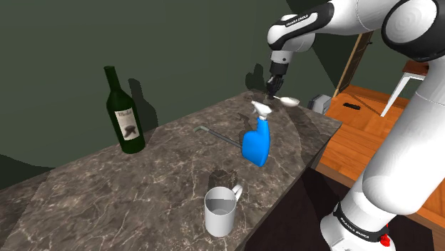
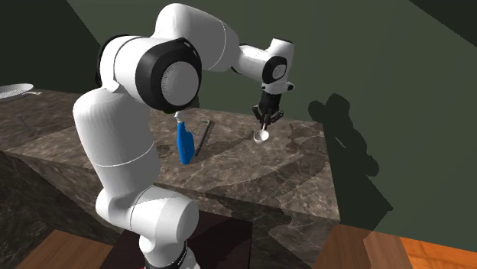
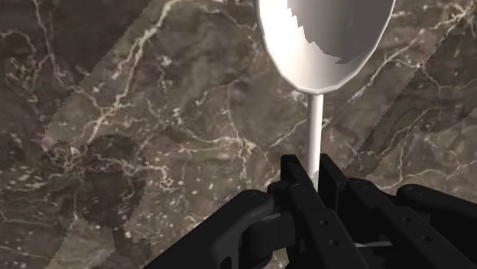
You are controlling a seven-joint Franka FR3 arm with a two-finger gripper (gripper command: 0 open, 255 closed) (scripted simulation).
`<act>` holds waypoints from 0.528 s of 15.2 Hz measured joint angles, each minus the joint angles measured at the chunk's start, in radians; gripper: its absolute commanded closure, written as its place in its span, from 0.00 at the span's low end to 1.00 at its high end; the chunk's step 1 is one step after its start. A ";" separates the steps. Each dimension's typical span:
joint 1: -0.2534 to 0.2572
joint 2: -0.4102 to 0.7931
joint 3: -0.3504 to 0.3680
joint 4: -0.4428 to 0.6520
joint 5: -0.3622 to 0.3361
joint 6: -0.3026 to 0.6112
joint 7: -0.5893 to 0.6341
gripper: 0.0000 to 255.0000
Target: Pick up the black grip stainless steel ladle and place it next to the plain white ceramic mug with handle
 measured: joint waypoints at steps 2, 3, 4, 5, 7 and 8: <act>0.000 -0.011 0.000 0.013 -0.005 -0.023 0.005 1.00; 0.001 -0.012 0.000 0.026 -0.006 -0.036 0.007 1.00; 0.001 -0.015 0.001 0.040 -0.008 -0.052 0.009 1.00; 0.001 -0.017 0.000 0.051 -0.009 -0.066 0.011 1.00; 0.000 -0.020 -0.001 0.073 -0.011 -0.091 0.012 1.00; 0.000 -0.023 0.000 0.082 -0.012 -0.102 0.014 1.00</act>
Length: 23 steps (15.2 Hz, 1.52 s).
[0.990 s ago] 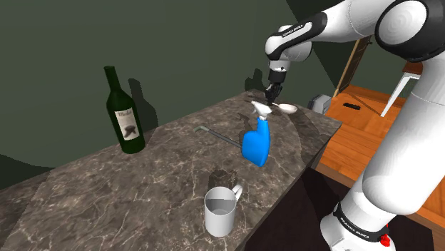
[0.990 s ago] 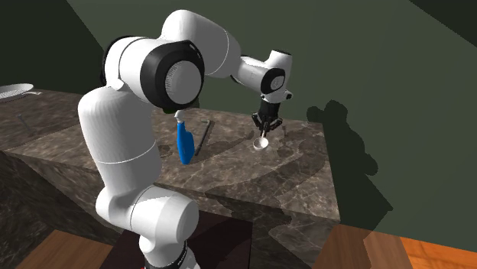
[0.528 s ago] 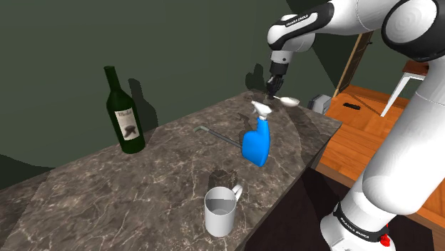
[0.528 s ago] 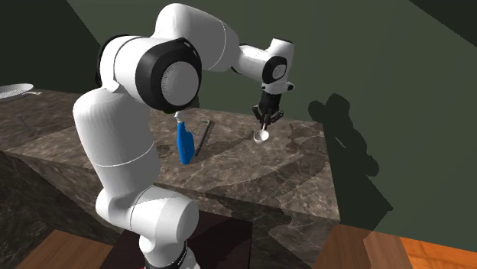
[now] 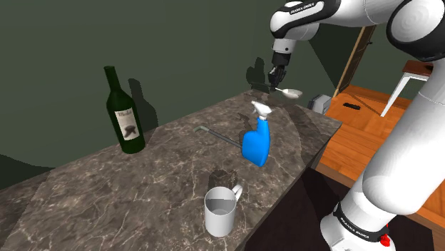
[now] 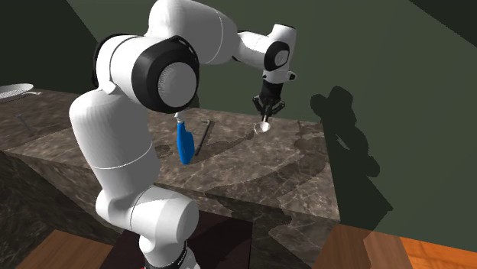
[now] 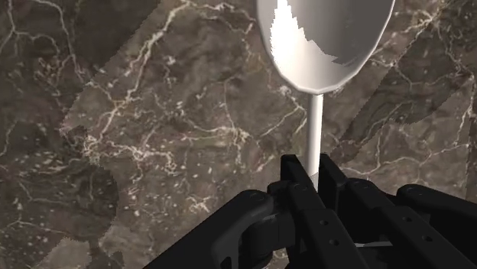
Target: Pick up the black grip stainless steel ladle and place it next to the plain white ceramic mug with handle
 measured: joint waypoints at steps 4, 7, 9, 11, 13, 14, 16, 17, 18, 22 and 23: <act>0.005 -0.022 0.005 0.013 -0.009 -0.032 0.015 1.00; 0.028 -0.107 0.033 -0.072 -0.035 -0.022 0.075 1.00; 0.044 -0.168 0.060 -0.141 -0.050 -0.006 0.124 1.00; 0.055 -0.231 0.085 -0.204 -0.064 -0.001 0.167 1.00; 0.067 -0.301 0.119 -0.270 -0.074 0.001 0.219 1.00; 0.073 -0.328 0.135 -0.294 -0.075 -0.001 0.243 1.00; 0.085 -0.382 0.168 -0.348 -0.075 0.003 0.291 1.00; 0.089 -0.405 0.181 -0.373 -0.074 0.007 0.309 1.00; 0.094 -0.432 0.196 -0.403 -0.072 0.010 0.329 1.00; 0.122 -0.533 0.270 -0.496 -0.050 0.009 0.423 1.00; 0.131 -0.551 0.291 -0.508 -0.040 0.005 0.450 1.00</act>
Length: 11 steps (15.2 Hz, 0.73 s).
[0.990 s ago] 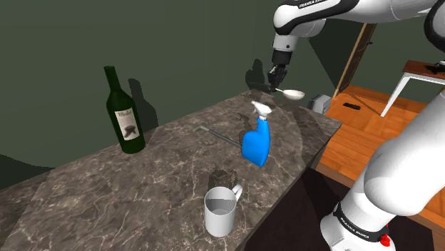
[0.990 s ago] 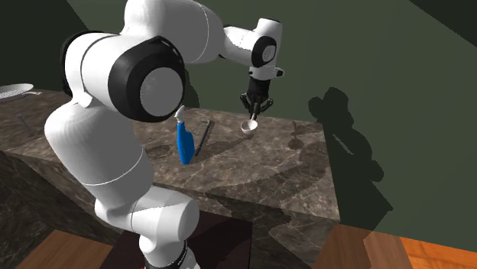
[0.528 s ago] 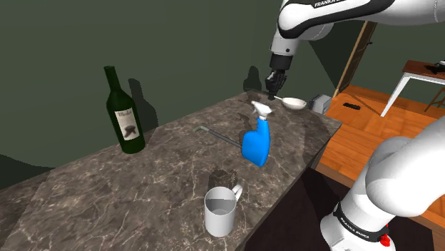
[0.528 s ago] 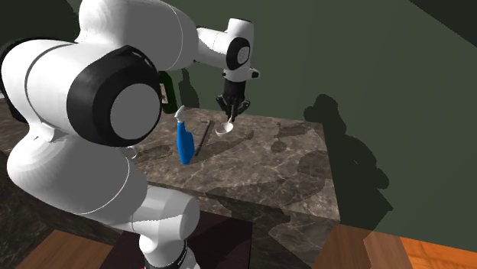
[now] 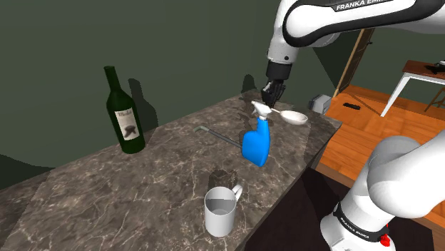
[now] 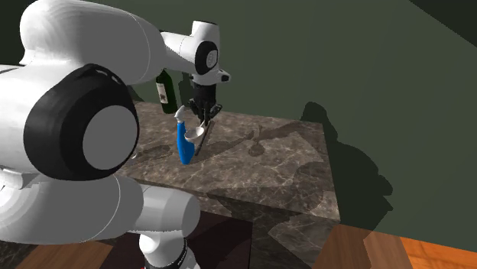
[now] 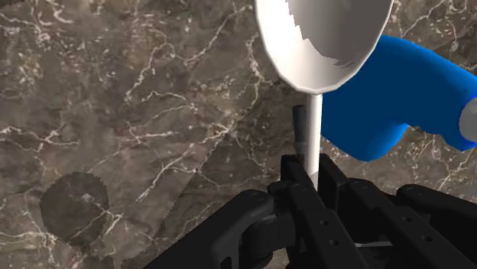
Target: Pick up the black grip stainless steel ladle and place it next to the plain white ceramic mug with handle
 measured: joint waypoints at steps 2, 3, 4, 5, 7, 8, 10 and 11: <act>0.014 -0.041 0.033 -0.032 0.016 -0.005 0.042 1.00; 0.023 -0.060 0.052 -0.048 0.026 -0.007 0.064 1.00; 0.031 -0.083 0.069 -0.065 0.035 -0.010 0.085 1.00; 0.042 -0.096 0.090 -0.074 0.048 -0.011 0.109 1.00; 0.063 -0.135 0.131 -0.100 0.073 -0.020 0.158 1.00; 0.074 -0.149 0.152 -0.111 0.087 -0.019 0.182 1.00; 0.092 -0.170 0.184 -0.130 0.110 -0.016 0.219 1.00; 0.095 -0.173 0.191 -0.142 0.115 -0.007 0.225 1.00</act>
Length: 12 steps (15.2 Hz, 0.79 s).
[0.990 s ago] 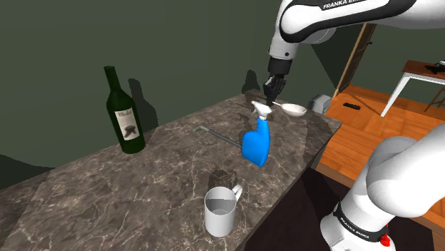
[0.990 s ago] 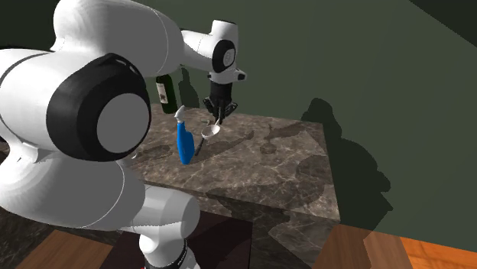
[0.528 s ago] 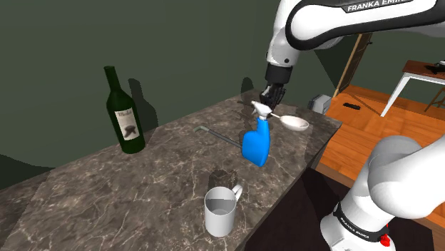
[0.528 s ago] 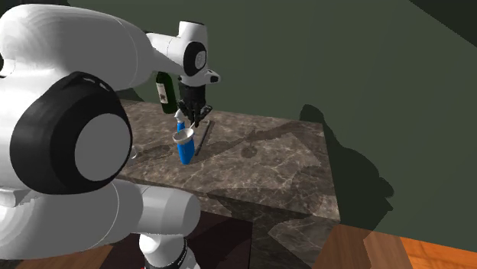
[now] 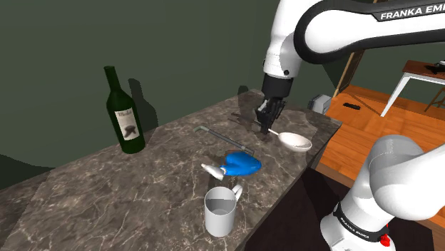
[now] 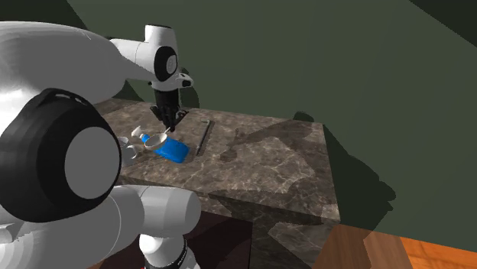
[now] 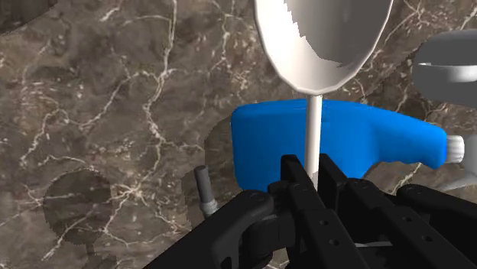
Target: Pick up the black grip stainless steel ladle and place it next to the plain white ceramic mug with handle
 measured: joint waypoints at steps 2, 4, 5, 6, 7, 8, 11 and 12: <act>0.003 0.000 0.006 -0.022 0.005 0.022 0.003 1.00; 0.003 0.005 0.007 -0.045 0.007 0.050 -0.001 1.00; 0.003 0.005 0.008 -0.057 0.008 0.062 -0.002 1.00; 0.004 0.005 0.009 -0.068 0.010 0.073 -0.002 1.00; 0.005 0.003 0.010 -0.085 0.011 0.088 -0.005 1.00; 0.005 0.008 0.011 -0.098 0.013 0.105 -0.007 1.00; 0.007 0.023 0.014 -0.131 0.017 0.153 -0.012 1.00; 0.007 0.028 0.016 -0.141 0.019 0.168 -0.013 1.00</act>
